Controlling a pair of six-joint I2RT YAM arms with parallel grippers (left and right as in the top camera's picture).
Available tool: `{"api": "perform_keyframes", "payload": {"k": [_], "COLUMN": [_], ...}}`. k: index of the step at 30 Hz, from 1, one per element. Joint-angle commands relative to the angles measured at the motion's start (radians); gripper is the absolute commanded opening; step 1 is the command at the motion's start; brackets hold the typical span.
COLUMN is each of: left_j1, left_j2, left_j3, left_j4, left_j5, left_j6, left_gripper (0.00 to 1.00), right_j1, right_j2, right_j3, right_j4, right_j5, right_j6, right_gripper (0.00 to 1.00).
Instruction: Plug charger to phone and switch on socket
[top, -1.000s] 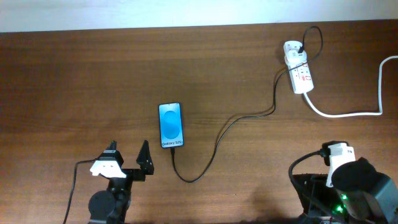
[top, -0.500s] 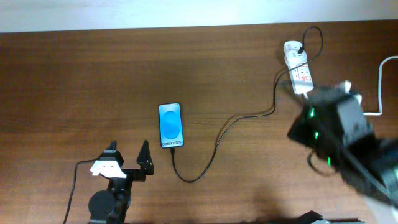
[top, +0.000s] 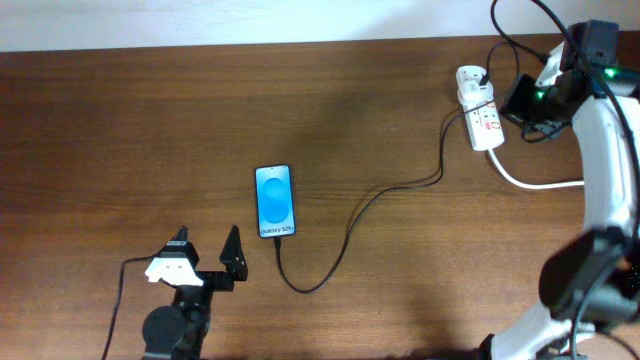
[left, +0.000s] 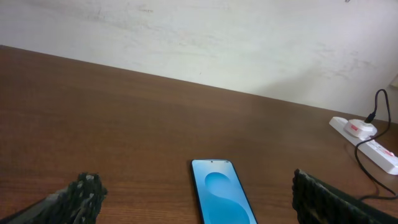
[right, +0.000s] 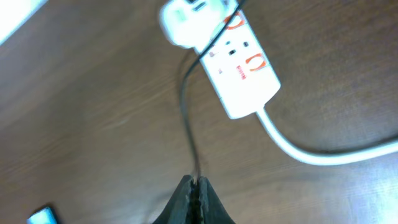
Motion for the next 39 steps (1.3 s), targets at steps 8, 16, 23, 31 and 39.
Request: {"api": "perform_keyframes", "payload": {"k": [8, 16, 23, 31, 39], "left_j1": [-0.003, -0.003, -0.003, -0.003, -0.003], "left_j2": [-0.003, -0.003, -0.003, -0.003, -0.003], "left_j3": [-0.002, -0.002, -0.002, -0.002, -0.002], "left_j4": [-0.005, -0.005, -0.005, -0.006, -0.005], "left_j5": [0.015, 0.015, 0.015, 0.015, 0.015], "left_j6": [0.016, 0.016, 0.016, 0.016, 0.016], "left_gripper": [0.99, 0.99, 0.99, 0.99, 0.99], "right_j1": [-0.05, -0.051, -0.05, -0.045, -0.003], "right_j2": [0.259, 0.328, 0.377, 0.409, 0.458], "right_j3": [0.016, 0.016, 0.013, 0.013, 0.013], "right_j4": [0.341, 0.394, 0.438, 0.548, 0.593], "right_j5": [-0.139, -0.048, -0.016, -0.02, -0.031], "right_j6": [-0.228, -0.229, -0.23, -0.229, -0.221], "right_gripper": [0.04, 0.04, 0.04, 0.04, 0.04]}}
